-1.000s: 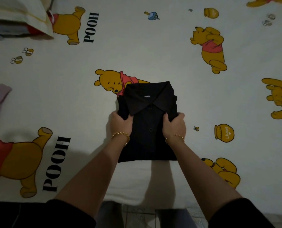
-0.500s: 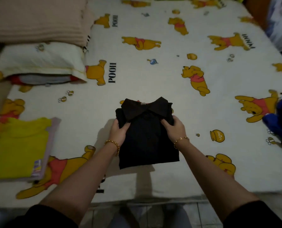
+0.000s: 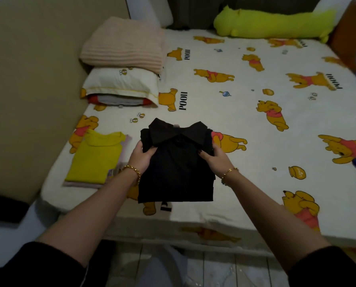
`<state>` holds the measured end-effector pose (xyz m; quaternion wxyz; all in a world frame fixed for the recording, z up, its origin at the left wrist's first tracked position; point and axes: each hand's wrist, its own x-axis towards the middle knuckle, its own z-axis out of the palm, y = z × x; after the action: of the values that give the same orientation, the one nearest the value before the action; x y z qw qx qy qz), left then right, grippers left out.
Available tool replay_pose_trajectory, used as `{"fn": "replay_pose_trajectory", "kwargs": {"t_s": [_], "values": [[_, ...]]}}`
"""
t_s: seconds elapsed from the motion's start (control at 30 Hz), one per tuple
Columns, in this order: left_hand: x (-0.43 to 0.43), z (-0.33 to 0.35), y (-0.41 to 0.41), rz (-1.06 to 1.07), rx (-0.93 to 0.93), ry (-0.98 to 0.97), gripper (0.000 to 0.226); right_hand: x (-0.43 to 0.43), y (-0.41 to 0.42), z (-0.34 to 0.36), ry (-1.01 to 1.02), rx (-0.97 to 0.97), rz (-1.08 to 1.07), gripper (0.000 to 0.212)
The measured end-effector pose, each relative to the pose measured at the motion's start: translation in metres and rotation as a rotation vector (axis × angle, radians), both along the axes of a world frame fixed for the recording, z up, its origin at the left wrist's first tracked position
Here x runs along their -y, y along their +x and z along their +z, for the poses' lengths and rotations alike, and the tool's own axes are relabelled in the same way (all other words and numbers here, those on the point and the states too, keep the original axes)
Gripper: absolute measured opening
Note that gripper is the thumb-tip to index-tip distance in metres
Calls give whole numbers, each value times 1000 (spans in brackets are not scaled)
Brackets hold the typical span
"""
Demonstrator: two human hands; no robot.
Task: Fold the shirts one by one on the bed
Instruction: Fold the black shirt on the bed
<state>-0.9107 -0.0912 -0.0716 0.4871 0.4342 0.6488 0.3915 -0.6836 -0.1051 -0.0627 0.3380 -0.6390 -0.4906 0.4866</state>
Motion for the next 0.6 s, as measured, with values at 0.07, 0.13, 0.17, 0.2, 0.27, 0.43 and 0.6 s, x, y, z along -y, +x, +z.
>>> {"fn": "replay_pose_trajectory", "kwargs": {"t_s": [0.07,0.13,0.17,0.2,0.27,0.43,0.6], "values": [[23,1,-18,19,4,-6,43,15,-17,-4,-20,31,19,37],[45,0,-37,46,5,-37,42,30,-37,-6,-45,45,43,33],[55,0,-47,58,16,-41,41,36,-47,-8,-56,54,57,33],[61,-2,-59,66,27,-45,40,40,-59,-9,-61,64,72,34],[68,-6,-81,75,9,-52,37,43,-81,-12,-67,76,100,35],[58,-14,-139,98,-8,-102,37,30,-142,-27,-103,73,122,35],[20,-40,-223,110,-30,-204,41,-8,-229,-54,-159,106,137,33]]}}
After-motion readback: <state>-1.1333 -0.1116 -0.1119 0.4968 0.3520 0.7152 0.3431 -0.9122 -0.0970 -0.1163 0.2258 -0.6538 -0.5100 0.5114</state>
